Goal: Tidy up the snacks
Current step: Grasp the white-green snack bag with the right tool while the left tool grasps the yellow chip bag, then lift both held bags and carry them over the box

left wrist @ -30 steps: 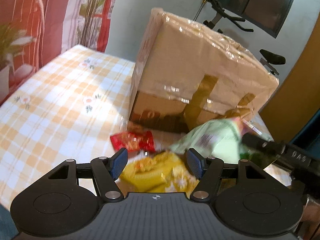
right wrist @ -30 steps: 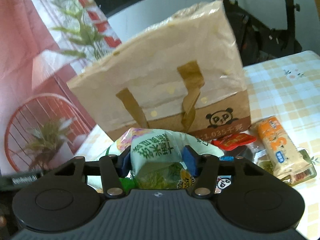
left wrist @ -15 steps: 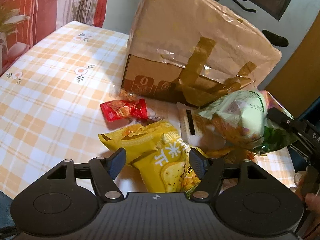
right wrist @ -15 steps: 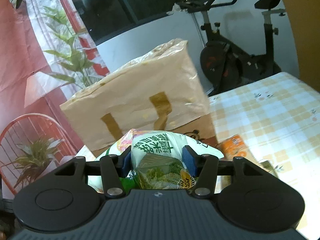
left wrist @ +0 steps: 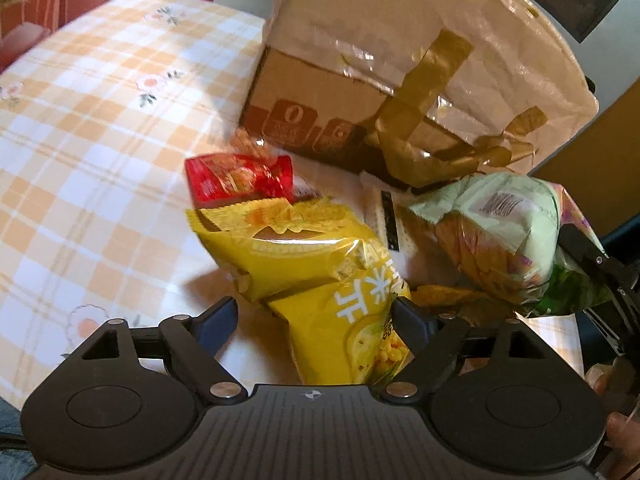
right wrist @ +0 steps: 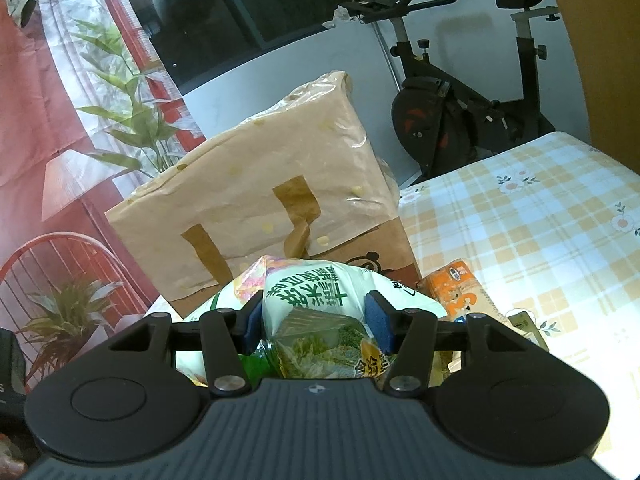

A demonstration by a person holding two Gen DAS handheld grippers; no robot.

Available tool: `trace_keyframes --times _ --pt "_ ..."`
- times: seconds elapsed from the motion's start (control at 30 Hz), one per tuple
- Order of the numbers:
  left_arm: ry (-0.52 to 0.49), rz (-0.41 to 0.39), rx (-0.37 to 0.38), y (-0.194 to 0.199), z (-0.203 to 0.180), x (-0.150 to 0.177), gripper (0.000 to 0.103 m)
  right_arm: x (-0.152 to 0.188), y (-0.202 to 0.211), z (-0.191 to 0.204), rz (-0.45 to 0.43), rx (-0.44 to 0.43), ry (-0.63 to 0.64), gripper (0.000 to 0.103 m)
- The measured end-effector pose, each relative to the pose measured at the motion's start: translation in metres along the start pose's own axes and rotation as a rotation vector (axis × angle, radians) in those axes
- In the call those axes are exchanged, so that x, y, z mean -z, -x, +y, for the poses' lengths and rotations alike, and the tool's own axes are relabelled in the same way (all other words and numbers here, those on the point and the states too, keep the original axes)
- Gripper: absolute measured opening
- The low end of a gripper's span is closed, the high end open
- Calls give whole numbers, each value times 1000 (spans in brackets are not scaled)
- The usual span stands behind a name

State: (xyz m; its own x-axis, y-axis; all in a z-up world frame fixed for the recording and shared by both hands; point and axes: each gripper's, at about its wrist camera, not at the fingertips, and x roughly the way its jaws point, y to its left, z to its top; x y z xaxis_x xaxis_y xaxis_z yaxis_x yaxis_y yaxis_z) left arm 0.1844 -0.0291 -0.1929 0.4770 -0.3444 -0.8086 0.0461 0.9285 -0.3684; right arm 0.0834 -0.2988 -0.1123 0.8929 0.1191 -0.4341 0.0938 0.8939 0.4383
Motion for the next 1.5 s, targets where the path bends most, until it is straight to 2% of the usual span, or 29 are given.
trace_keyframes --times 0.07,0.1,0.23,0.5,1.13,1.5 --pt "-2 -1 14 -3 0 0 84 -1 -1 -1 3 -3 -2 55" --pt "-7 -9 25 -2 0 0 76 -1 -2 -1 5 -3 0 55" --pt "-62 -48 28 8 -9 1 69 -2 -3 0 9 -4 10 55" --pt "-170 -189 57 48 -25 -4 66 -7 4 3 -26 -5 14 55" --pt "-225 -393 115 112 -42 -9 65 -28 42 10 -123 -42 23 55" --pt "-307 -521 145 148 -60 -21 65 -54 75 14 -241 -80 19 54"
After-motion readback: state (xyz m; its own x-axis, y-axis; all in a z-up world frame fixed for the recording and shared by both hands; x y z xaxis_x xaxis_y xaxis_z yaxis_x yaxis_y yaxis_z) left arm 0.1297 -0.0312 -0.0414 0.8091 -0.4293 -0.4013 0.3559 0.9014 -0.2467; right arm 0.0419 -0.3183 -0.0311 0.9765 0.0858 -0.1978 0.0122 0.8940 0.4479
